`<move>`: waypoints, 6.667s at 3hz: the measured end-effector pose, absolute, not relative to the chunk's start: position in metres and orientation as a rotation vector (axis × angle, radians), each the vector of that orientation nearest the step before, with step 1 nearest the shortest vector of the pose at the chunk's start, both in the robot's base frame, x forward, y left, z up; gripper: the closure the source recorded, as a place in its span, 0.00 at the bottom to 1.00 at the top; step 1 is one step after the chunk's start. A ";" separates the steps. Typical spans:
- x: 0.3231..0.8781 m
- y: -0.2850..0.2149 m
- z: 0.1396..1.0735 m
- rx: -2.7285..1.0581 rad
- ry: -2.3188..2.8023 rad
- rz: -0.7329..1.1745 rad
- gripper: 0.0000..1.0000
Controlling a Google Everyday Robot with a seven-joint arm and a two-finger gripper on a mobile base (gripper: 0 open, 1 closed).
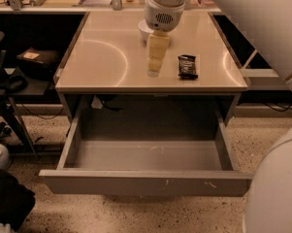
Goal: Place rxbar chocolate into top drawer
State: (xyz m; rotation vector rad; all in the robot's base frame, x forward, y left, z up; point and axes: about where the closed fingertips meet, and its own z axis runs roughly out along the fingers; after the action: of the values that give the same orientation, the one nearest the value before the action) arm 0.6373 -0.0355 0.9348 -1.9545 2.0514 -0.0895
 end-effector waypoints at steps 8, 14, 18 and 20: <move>0.746 -0.175 0.848 -1.600 2.131 0.273 0.00; 0.733 -0.137 0.790 -1.548 2.001 0.640 0.00; 0.733 -0.137 0.797 -1.548 2.001 0.640 0.88; 0.732 -0.137 0.808 -1.547 2.001 0.640 1.00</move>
Offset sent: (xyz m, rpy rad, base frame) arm 0.1098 -0.1750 0.0481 0.2854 -0.1793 -0.2250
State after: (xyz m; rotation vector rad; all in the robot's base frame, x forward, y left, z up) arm 0.7325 -0.1370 0.8079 -1.5475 2.0015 0.6402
